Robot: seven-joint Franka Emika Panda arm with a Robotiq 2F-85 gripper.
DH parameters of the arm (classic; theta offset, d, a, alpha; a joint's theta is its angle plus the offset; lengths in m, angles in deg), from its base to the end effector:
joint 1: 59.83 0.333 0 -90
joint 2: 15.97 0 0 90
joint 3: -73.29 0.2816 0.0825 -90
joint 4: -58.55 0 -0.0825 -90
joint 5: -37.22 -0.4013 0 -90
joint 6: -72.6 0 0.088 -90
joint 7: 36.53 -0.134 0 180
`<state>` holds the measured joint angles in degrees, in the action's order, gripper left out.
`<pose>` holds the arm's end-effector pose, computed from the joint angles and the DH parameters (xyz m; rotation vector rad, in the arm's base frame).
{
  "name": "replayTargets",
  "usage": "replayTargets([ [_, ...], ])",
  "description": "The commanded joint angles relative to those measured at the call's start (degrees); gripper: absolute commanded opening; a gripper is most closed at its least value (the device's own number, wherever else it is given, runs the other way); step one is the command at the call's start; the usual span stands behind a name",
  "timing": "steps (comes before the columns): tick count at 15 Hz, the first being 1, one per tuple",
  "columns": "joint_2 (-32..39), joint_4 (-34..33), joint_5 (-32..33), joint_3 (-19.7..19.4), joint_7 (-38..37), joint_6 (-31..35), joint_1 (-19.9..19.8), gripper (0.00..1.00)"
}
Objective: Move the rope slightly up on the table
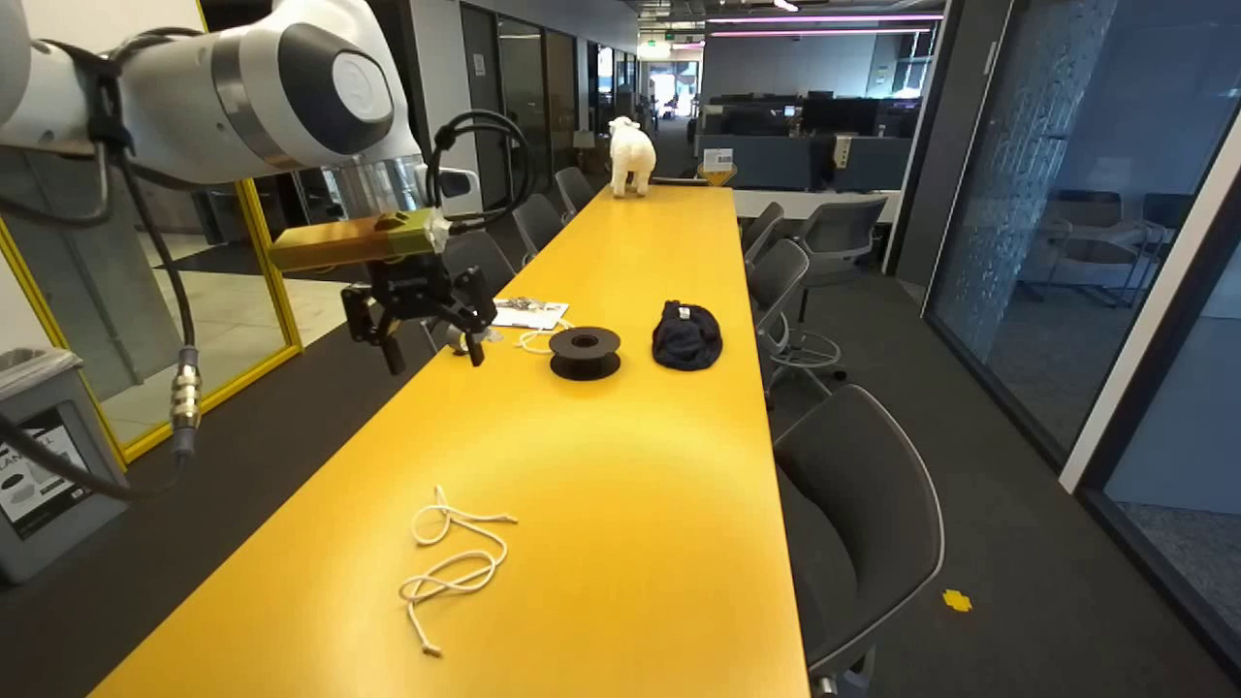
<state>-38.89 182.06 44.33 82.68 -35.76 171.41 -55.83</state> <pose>0.4505 0.0966 0.4945 2.9290 0.3748 -0.0253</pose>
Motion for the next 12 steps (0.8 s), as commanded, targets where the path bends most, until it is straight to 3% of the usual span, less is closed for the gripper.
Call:
replayTargets([
  [1, 1.4, 2.5, -1.1, -1.0, -1.7, 4.9, 1.1, 1.0],
  [5, 5.2, 8.1, -4.4, -0.7, -3.8, 16.9, 1.5, 1.0],
  [12, 19.6, 12.0, -7.9, 0.7, -17.9, 30.5, 1.9, 1.0],
])
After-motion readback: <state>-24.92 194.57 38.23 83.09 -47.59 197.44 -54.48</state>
